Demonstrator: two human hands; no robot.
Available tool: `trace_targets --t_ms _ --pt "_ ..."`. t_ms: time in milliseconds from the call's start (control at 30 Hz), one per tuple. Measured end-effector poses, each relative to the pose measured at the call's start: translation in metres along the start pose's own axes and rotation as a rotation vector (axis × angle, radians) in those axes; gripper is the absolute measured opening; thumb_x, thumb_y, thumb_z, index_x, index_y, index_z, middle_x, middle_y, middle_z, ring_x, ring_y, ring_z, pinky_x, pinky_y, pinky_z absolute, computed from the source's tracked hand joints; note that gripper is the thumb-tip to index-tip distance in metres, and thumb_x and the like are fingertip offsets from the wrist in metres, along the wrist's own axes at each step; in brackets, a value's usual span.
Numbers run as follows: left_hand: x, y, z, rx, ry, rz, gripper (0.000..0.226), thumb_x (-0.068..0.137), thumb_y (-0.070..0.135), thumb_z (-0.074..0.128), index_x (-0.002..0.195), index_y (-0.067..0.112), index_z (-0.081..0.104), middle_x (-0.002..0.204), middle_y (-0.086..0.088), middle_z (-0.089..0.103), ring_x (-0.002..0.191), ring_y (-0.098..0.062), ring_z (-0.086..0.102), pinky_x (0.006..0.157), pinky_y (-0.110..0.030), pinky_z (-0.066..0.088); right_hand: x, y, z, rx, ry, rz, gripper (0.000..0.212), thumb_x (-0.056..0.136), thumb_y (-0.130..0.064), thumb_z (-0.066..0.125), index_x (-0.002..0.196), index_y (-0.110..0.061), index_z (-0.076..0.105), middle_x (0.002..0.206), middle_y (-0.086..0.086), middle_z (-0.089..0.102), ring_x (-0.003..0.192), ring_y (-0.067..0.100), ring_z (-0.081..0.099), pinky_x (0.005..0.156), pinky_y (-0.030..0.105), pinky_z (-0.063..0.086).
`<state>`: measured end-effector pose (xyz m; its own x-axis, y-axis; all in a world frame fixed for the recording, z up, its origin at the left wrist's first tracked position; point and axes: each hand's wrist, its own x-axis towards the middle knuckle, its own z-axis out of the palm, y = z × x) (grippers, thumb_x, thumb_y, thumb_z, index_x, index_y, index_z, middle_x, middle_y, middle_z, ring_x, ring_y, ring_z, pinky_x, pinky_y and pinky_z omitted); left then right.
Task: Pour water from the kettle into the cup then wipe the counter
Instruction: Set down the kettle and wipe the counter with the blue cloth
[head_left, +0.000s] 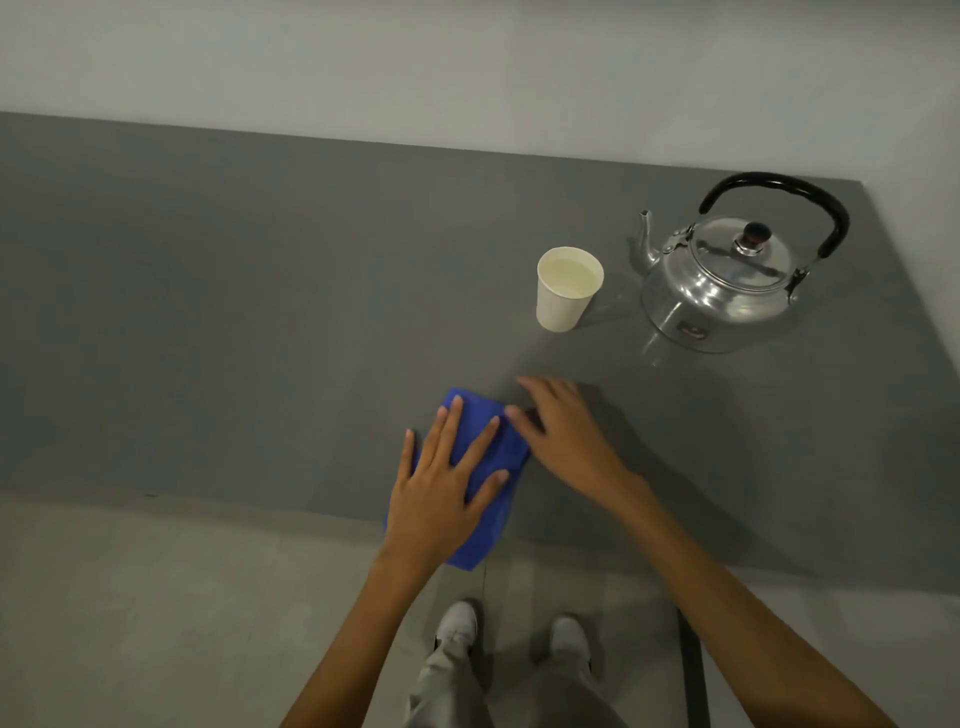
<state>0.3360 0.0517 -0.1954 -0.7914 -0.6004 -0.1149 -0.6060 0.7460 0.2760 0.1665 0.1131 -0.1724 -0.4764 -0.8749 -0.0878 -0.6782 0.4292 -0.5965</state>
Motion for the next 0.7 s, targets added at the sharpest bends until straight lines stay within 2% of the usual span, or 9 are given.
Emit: trace_targets --t_ms 100,167,200,300,367,433,600,700 --pt "-0.014 0.001 -0.008 -0.08 0.016 -0.216 0.079 0.085 0.068 0.031 0.15 0.029 0.008 0.159 -0.004 0.017 0.138 -0.027 0.03 0.108 -0.039 0.032 0.025 -0.029 0.014 -0.086 -0.172 -0.032 0.058 0.093 -0.043 0.052 0.137 -0.009 0.038 0.138 0.012 0.045 0.13 0.03 0.037 0.105 0.042 0.031" --pt "-0.023 0.002 -0.015 -0.121 0.028 -0.351 0.085 0.083 0.065 0.044 0.149 0.019 0.018 0.146 -0.009 0.036 0.121 -0.027 0.043 0.097 -0.036 0.039 0.035 -0.037 0.018 -0.11 -0.268 0.009 0.053 0.092 -0.039 0.056 0.129 -0.006 0.041 0.133 0.015 0.046 0.122 0.031 0.042 0.098 0.042 0.035" --pt "-0.025 0.001 -0.018 -0.17 0.019 -0.403 0.084 0.082 0.061 0.052 0.146 0.015 0.025 0.139 -0.011 0.042 0.116 -0.028 0.045 0.095 -0.036 0.04 0.039 -0.038 0.018 -0.064 -0.295 0.031 0.046 0.091 -0.034 0.059 0.122 -0.003 0.044 0.124 0.016 0.05 0.112 0.03 0.047 0.09 0.039 0.039" --pt "-0.021 -0.007 -0.027 -0.443 -0.072 -0.518 0.066 0.08 0.04 0.069 0.131 0.005 0.042 0.126 -0.014 0.051 0.112 -0.031 0.049 0.094 -0.039 0.043 0.05 -0.041 0.011 0.099 -0.33 0.046 0.031 0.091 -0.024 0.062 0.1 0.004 0.055 0.088 0.01 0.054 0.08 0.022 0.05 0.068 0.029 0.038" --pt "-0.012 -0.016 -0.036 -0.579 -0.133 -0.536 0.045 0.083 0.029 0.068 0.116 0.002 0.053 0.111 -0.012 0.059 0.099 -0.028 0.054 0.083 -0.035 0.044 0.062 -0.047 0.006 0.096 -0.334 0.013 0.029 0.089 -0.024 0.064 0.096 0.004 0.061 0.081 0.008 0.054 0.074 0.02 0.049 0.064 0.027 0.037" --pt "-0.004 -0.022 -0.045 -0.62 -0.137 -0.516 0.034 0.086 0.026 0.065 0.109 0.002 0.058 0.097 -0.007 0.062 0.086 -0.023 0.054 0.074 -0.029 0.04 0.078 -0.055 0.004 0.076 -0.324 -0.03 0.026 0.088 -0.023 0.066 0.096 0.002 0.063 0.081 0.007 0.057 0.074 0.019 0.05 0.059 0.025 0.036" --pt "0.026 -0.038 -0.063 -0.7 -0.025 -0.541 0.027 0.088 0.017 0.062 0.111 0.003 0.057 0.108 -0.016 0.066 0.087 -0.025 0.056 0.073 -0.029 0.04 0.126 -0.073 0.003 0.04 -0.263 -0.058 0.024 0.086 -0.022 0.068 0.1 -0.004 0.065 0.098 0.013 0.067 0.084 0.022 0.057 0.073 0.031 0.044" --pt "0.043 -0.044 -0.067 -0.654 0.025 -0.55 0.035 0.09 0.011 0.058 0.122 0.001 0.05 0.122 -0.021 0.059 0.108 -0.033 0.055 0.08 -0.029 0.04 0.146 -0.08 0.002 0.005 -0.228 -0.048 0.026 0.086 -0.024 0.068 0.103 -0.004 0.065 0.105 0.013 0.067 0.098 0.027 0.061 0.085 0.037 0.048"
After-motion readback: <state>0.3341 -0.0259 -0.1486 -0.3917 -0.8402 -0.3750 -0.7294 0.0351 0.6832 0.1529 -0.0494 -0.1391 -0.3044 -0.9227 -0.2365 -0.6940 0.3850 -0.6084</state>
